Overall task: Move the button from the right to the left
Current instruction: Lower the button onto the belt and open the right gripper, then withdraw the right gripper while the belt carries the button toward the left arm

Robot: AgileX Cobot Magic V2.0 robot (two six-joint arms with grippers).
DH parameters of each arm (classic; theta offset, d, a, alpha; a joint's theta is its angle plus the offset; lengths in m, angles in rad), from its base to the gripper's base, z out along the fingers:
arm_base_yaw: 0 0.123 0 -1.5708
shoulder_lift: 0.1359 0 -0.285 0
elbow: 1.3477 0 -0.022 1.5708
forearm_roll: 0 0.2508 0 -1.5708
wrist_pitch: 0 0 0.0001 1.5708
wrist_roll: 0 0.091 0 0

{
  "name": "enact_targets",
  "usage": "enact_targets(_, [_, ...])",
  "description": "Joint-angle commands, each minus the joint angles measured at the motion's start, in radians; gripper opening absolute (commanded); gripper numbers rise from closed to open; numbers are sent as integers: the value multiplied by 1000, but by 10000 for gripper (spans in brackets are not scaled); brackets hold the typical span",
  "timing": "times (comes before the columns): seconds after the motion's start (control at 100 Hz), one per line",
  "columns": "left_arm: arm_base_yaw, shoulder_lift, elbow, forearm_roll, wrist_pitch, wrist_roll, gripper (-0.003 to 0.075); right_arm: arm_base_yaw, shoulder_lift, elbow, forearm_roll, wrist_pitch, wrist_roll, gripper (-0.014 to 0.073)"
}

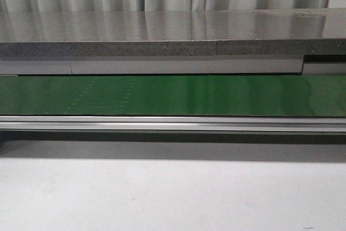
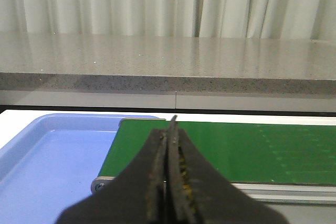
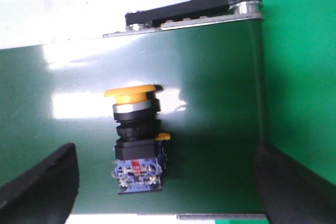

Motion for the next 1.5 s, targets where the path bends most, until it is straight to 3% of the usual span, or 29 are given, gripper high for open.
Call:
enact_targets(0.0, [-7,-31,44,-11,-77,-7,-20,17,-73,-23,-23,-5,-19,666])
enact_targets(0.1, [-7,-31,44,-11,-77,-7,-20,47,-108,-23,-55,0,-19,659])
enact_targets(0.19, [-7,-31,44,-11,-77,-7,-20,75,-142,-21,-90,10,-18,564])
enact_targets(0.41, [-7,-31,44,-11,-77,-7,-20,128,-224,28,-105,17,-17,53])
enact_targets(0.48, [-7,-31,44,-11,-77,-7,-20,138,-254,63,-107,9,-17,-74])
enact_targets(1.0, [-7,-31,44,-11,-77,-7,-20,148,-613,433,-108,-220,-27,-67])
enact_targets(1.19, [-7,-31,44,-11,-77,-7,-20,148,-724,485,-52,-241,-103,-67])
enact_targets(1.49, [-7,-31,44,-11,-77,-7,-20,148,-873,593,-54,-326,-85,-67])
